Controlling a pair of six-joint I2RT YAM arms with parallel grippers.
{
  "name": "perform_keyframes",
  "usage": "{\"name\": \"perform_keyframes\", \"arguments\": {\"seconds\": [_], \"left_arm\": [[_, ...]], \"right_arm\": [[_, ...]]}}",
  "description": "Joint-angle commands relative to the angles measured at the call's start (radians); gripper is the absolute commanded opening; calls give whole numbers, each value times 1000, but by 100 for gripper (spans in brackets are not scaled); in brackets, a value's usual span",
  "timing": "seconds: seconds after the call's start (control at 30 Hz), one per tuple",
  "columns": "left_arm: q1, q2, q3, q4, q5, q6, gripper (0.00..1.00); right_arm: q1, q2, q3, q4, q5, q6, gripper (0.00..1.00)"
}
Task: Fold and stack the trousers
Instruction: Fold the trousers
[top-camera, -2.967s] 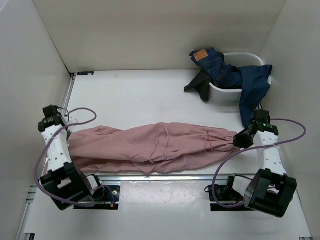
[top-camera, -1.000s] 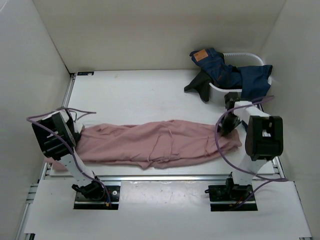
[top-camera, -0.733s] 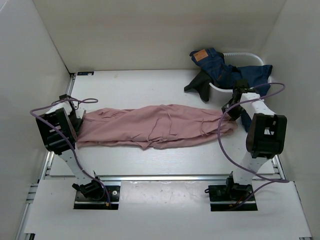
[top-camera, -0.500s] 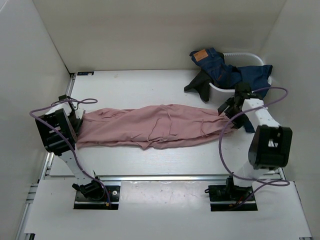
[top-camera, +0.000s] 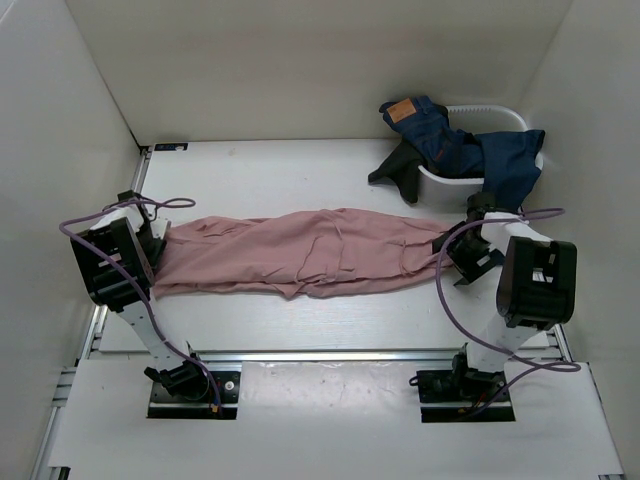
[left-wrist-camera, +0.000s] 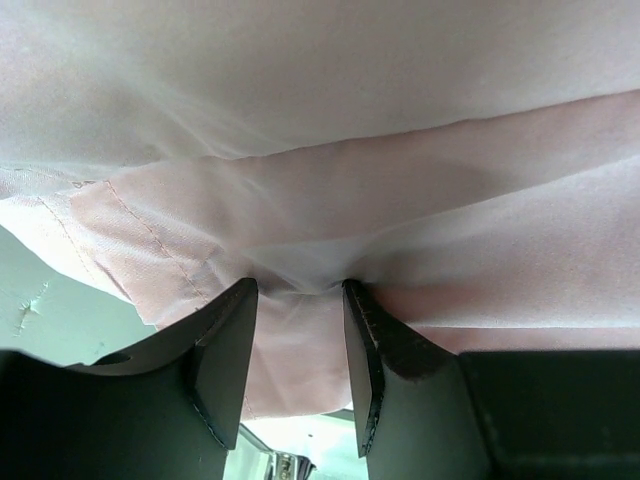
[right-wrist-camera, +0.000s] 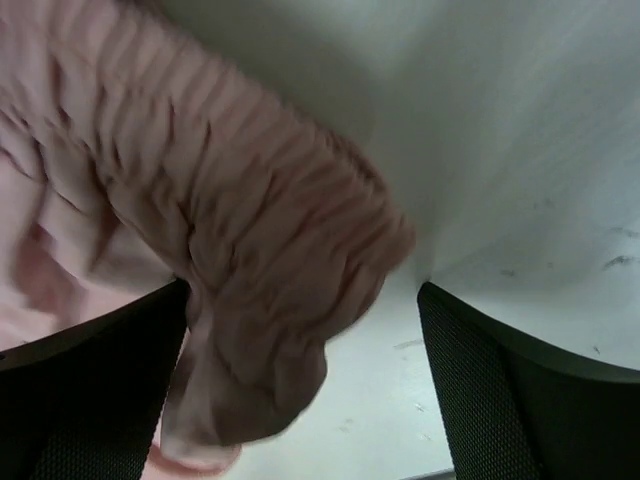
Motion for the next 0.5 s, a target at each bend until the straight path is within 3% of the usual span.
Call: {"name": "perform_keyframes", "arguments": {"seconds": [0.0,0.1,0.23,0.27,0.33,0.37,0.47], "left_arm": [[-1,-32,-26,-29,16,-19,52],[-1,-43,-44,-29,15,-19,52],[-1,-71,-53,-29,15,-19,52],[-1,-71,-53,-41,15,-19,53],[-1,-94,-53,-55,15,-7,55],[-1,-103,-44,-76,31,2,57],[-1,-117,17,-135,135,2,59]], "right_arm": [[-14,57,14,117,53,25,99],[-14,103,47,106,90,-27,89],[-23,123,39,151,53,-37,57],[-23,113,30,166,53,-37,41],[-23,98,10,178,78,-26,27],[-23,84,10,178,90,-26,13],[-23,55,-1,168,157,-49,0]]}}
